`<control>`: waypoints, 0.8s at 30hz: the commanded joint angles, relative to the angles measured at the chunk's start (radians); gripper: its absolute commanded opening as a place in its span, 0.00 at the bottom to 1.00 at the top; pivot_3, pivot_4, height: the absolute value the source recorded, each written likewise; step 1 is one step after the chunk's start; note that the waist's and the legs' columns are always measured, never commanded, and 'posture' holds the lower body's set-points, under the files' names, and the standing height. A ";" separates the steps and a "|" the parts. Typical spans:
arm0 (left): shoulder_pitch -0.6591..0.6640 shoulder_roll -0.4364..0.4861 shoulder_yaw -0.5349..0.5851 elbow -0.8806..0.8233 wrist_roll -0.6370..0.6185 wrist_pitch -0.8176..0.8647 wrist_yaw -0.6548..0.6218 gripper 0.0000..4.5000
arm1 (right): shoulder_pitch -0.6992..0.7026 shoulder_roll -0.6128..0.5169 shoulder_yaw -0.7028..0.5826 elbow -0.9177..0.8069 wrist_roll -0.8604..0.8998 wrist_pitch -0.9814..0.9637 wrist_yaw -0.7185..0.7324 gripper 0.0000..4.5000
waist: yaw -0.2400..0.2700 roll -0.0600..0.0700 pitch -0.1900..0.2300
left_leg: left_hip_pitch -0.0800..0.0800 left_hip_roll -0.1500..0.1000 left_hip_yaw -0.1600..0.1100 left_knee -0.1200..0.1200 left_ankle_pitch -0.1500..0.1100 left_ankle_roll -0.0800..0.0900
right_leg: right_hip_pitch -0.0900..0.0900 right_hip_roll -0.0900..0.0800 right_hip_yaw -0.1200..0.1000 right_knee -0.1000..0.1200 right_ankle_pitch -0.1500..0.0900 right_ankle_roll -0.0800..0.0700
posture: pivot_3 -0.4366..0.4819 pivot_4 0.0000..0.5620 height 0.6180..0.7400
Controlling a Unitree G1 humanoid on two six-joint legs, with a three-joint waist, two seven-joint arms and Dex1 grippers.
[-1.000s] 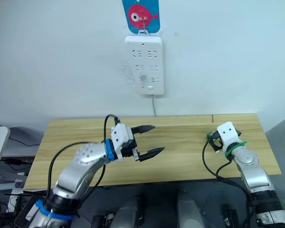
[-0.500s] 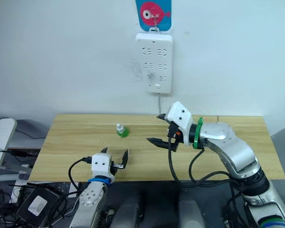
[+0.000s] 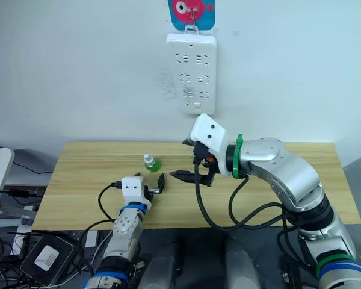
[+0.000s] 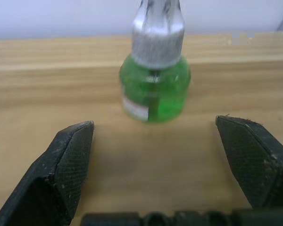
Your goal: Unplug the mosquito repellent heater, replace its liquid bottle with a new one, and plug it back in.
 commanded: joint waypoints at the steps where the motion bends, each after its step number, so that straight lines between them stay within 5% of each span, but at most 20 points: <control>1: -0.050 0.015 0.022 0.084 -0.004 -0.055 -0.001 1.00 | -0.025 0.008 -0.006 -0.041 0.013 0.014 -0.011 1.00 | -0.003 0.000 0.001 | 0.000 0.000 0.000 0.000 0.000 0.000 | 0.000 0.000 0.000 0.000 0.000 0.000 | 0.38 0.72 1.00; 6: -0.110 0.020 0.027 0.181 -0.006 -0.097 -0.017 1.00 | -0.035 0.022 -0.012 -0.045 0.011 0.030 -0.031 1.00 | -0.017 0.000 0.002 | 0.000 0.000 0.000 0.000 0.000 0.000 | 0.000 0.000 0.000 0.000 0.000 0.000 | 0.35 0.71 1.00; 15: -0.165 0.024 0.024 0.271 0.001 -0.148 -0.029 0.49 | -0.036 0.031 -0.023 -0.049 0.016 0.052 -0.057 1.00 | -0.022 0.000 0.003 | -0.001 0.000 0.000 -0.001 0.000 0.000 | -0.001 0.000 0.000 -0.001 0.000 0.000 | 0.35 0.71 1.00; 21: -0.132 0.031 0.001 0.236 0.023 -0.160 -0.037 0.49 | -0.009 0.027 -0.026 -0.049 0.010 0.037 -0.060 1.00 | -0.022 0.000 0.004 | -0.001 0.000 0.000 -0.001 0.000 0.000 | -0.002 0.000 0.000 -0.001 0.000 0.000 | 0.37 0.69 1.00; 24: -0.071 0.067 -0.070 0.074 0.061 -0.106 -0.123 0.49 | 0.049 0.001 -0.038 -0.059 0.004 -0.004 -0.046 1.00 | -0.022 0.000 0.004 | -0.002 0.000 -0.001 -0.002 0.000 0.000 | -0.002 0.000 0.000 -0.002 0.000 0.001 | 0.39 0.68 1.00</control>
